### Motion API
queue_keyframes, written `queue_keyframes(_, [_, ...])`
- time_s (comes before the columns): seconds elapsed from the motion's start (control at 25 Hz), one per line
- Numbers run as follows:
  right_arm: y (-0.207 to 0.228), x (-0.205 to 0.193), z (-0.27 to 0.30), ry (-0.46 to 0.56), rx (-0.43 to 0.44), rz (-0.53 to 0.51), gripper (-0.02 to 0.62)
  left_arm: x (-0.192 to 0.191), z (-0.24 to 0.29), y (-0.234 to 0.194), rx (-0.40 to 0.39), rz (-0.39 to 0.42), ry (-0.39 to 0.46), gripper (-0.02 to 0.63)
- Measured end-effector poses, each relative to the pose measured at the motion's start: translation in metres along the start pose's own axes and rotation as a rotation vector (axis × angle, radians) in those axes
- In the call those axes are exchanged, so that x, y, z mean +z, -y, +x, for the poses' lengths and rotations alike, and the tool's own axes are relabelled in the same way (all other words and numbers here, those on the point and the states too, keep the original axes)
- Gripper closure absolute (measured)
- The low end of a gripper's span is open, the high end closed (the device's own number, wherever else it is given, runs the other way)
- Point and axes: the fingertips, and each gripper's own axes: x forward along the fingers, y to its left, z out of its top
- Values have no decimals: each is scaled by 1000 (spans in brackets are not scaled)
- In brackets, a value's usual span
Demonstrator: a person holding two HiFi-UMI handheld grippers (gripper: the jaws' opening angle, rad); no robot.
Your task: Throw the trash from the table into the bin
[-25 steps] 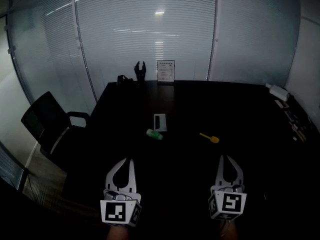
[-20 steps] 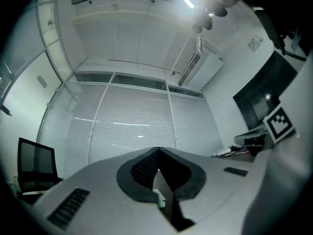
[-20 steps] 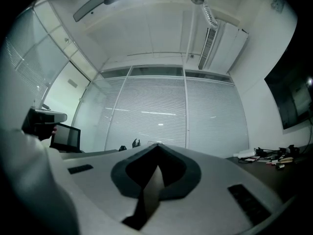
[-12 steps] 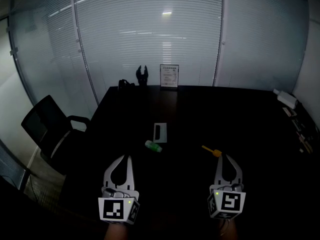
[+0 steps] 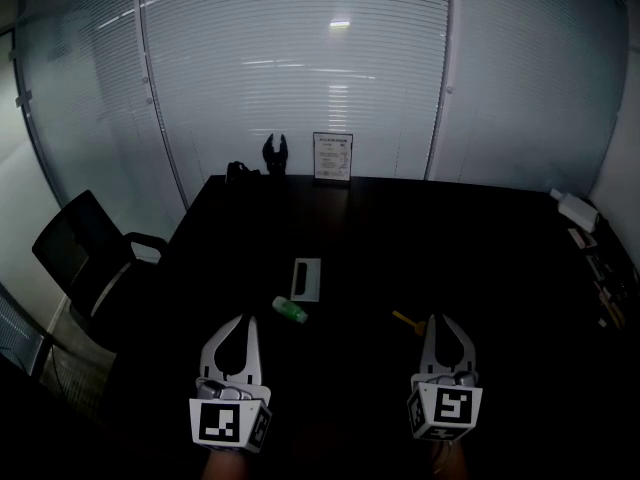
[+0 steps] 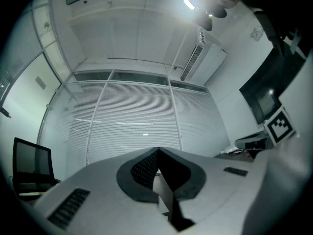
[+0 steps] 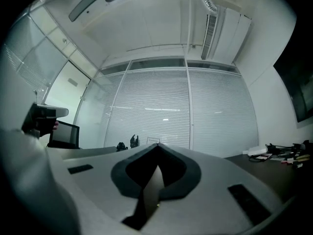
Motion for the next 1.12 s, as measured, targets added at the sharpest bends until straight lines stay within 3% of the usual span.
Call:
queue_keyframes(0.52, [28, -52, 54, -91, 34, 13, 589, -34, 44, 5, 59, -6, -53, 609])
queue_keyframes(0.68, [33, -67, 67, -134, 34, 26, 589, -41, 52, 7, 34, -1, -63, 609])
queue_keyframes(0.88, [32, -105, 80, -293, 84, 40, 588, -37, 63, 5, 45, -9, -50, 609])
queue_keyframes(1.0, [29, -138, 80, -420, 140, 60, 586, -48, 61, 2, 61, -1, -92, 609])
queue_keyframes(1.12, [26, -163, 79, -508, 192, 45, 545, -48, 62, 2, 60, -10, -75, 609])
